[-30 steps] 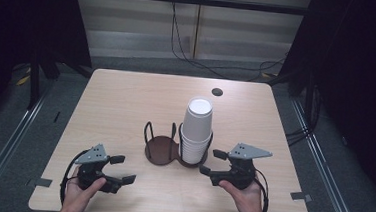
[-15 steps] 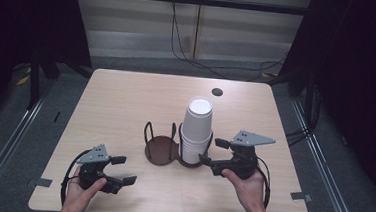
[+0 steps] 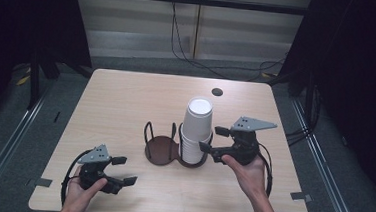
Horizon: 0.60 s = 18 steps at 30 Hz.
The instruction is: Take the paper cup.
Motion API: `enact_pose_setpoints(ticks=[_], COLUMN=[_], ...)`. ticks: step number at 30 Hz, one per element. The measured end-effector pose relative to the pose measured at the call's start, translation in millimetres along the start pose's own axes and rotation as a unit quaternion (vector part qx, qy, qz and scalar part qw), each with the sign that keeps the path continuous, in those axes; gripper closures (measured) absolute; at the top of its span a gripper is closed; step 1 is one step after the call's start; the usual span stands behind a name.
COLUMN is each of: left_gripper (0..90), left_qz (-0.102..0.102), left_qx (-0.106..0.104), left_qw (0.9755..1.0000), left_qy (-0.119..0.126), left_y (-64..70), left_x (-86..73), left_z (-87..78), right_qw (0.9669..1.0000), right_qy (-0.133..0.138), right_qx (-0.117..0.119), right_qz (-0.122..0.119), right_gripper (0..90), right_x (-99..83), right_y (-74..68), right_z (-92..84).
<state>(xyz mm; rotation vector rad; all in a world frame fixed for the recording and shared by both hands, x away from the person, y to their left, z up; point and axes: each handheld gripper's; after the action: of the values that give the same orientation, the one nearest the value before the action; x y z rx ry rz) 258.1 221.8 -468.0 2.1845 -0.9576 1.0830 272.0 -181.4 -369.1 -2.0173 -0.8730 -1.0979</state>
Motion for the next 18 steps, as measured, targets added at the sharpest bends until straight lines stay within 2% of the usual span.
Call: enact_pose_setpoints(ticks=[7, 10, 18], left_gripper=[16.4, 16.5, 16.5], left_qz=[0.0, -0.001, 0.0], left_qx=[-0.002, -0.001, -0.002], left_qw=[1.0, 1.0, 1.0], left_qy=[-0.002, -0.002, -0.003], left_y=[-0.4, -0.5, -0.4], left_x=[-0.1, -0.2, -0.3], left_z=[-0.5, 0.2, 0.7], right_qw=[0.9999, 0.9999, 0.9996], right_qy=[-0.009, -0.016, -0.028], right_qx=[0.011, 0.001, 0.005], right_qz=[-0.003, -0.006, -0.002], right_gripper=[18.4, 17.5, 14.9], right_x=[18.6, 25.6, 38.2], right_y=[3.9, 7.1, 15.3], right_z=[3.7, 4.7, 8.3])
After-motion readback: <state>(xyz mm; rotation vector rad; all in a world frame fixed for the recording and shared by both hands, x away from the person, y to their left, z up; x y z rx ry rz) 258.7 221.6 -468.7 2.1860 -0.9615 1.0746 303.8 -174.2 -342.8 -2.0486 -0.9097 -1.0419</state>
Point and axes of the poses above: each handheld gripper's, and its own axes: z roughly forward along the jaws, x roughly out of its top, y roughly to its right, and after that the axes turned 10 degrees about x, right-handed
